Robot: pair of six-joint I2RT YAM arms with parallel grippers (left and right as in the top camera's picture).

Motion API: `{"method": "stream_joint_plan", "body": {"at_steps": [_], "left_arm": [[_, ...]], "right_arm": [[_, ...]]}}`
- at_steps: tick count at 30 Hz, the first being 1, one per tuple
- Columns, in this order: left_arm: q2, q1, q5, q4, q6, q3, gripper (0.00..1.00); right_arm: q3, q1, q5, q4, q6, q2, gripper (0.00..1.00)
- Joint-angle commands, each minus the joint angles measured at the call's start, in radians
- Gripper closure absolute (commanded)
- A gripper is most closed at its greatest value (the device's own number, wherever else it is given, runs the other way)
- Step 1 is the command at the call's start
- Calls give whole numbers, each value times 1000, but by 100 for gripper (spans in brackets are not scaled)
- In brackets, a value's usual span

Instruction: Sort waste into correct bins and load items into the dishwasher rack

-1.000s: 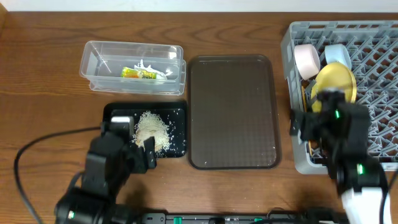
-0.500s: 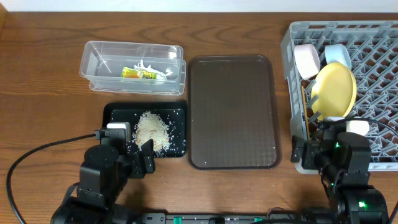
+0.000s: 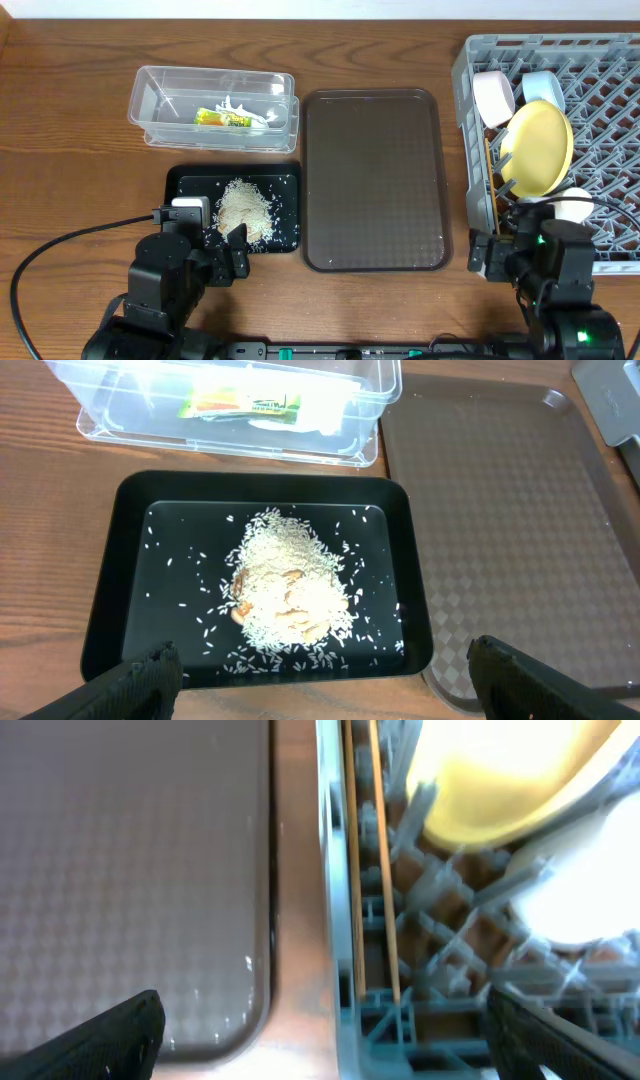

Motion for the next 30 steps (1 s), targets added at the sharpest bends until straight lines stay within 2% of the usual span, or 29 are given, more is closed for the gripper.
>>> {"method": "stream_joint_plan", "body": {"at_steps": [1, 10, 17, 23, 30], "left_arm": [[-4, -3, 2, 1, -8, -8, 7], [-4, -3, 2, 1, -8, -8, 7], [-4, -3, 1, 1, -9, -8, 6], [-4, -3, 1, 1, -9, -8, 6], [-4, -3, 1, 1, -9, -8, 6]], "right_arm": [[-45, 64, -2, 100, -44, -106, 1], [-384, 124, -30, 521, -68, -494, 1], [-605, 103, -40, 895, -69, -550, 1], [-612, 98, -26, 767, -78, -550, 1], [-612, 100, -28, 766, -64, -537, 1]]}}
